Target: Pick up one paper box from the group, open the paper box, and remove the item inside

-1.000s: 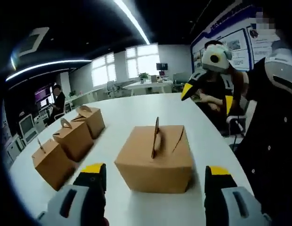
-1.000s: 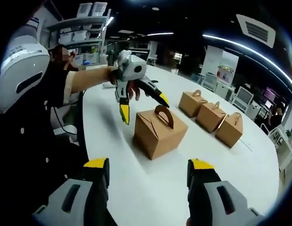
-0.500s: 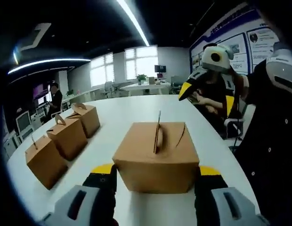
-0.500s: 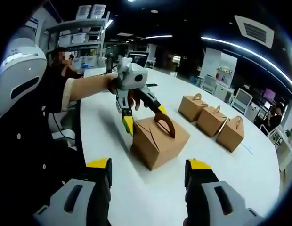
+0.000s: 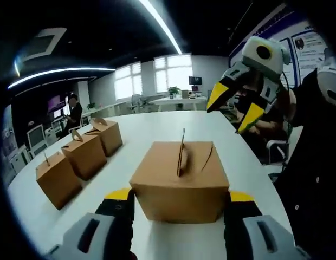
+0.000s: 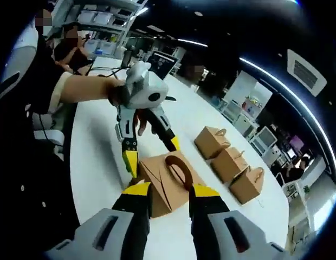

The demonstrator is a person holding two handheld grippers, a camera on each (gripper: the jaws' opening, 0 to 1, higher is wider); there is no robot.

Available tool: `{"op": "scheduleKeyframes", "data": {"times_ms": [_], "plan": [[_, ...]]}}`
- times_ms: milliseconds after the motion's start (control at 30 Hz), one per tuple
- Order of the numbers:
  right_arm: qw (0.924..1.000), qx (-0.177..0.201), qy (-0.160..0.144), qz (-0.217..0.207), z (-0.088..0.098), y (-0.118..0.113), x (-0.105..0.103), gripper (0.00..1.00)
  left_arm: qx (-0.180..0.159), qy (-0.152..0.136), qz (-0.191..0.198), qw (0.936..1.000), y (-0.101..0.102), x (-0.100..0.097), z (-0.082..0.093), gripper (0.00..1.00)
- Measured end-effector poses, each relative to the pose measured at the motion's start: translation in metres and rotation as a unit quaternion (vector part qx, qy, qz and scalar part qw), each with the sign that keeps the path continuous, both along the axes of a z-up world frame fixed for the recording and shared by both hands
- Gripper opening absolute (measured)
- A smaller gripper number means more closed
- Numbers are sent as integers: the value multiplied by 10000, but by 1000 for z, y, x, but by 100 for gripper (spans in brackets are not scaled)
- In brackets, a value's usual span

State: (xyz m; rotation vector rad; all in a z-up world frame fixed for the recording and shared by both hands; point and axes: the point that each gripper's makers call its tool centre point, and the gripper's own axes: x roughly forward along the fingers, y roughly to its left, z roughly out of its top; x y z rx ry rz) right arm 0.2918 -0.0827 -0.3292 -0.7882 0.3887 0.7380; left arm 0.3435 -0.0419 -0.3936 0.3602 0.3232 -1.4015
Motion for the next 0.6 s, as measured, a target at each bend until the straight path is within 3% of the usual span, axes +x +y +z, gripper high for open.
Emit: {"op": "scheduleKeyframes", "data": {"times_ms": [133,467,600], "plan": [[9972,-688,-300,73,-10,2,13,26,-62,1,88,9999,1,-1,0,67],[9933,-1129,-255,71,-20,6,19,23,-5,-34,103,9999,3,-4,0,67],[9935,-1125,-143,82,-22,7,18,21,30,-32,121,9999,3,-4,0,67]]}}
